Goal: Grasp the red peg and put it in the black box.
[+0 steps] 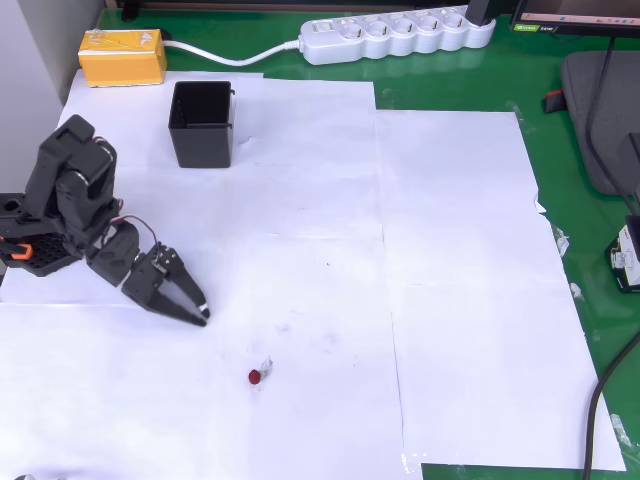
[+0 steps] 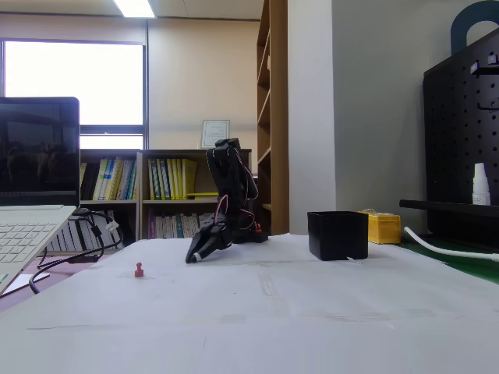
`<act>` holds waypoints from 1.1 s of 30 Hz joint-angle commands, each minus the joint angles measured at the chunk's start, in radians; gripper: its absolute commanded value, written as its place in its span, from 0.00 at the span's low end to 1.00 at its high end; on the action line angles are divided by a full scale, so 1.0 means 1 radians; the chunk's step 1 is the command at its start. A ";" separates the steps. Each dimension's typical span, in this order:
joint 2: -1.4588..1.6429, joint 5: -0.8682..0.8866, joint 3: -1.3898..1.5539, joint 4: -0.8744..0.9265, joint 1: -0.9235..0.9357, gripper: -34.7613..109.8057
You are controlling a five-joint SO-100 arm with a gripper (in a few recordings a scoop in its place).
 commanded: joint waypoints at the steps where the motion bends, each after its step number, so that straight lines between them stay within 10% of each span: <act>1: -0.048 -0.012 0.025 0.021 0.031 0.24; 33: -0.026 -0.060 0.064 0.028 0.040 0.40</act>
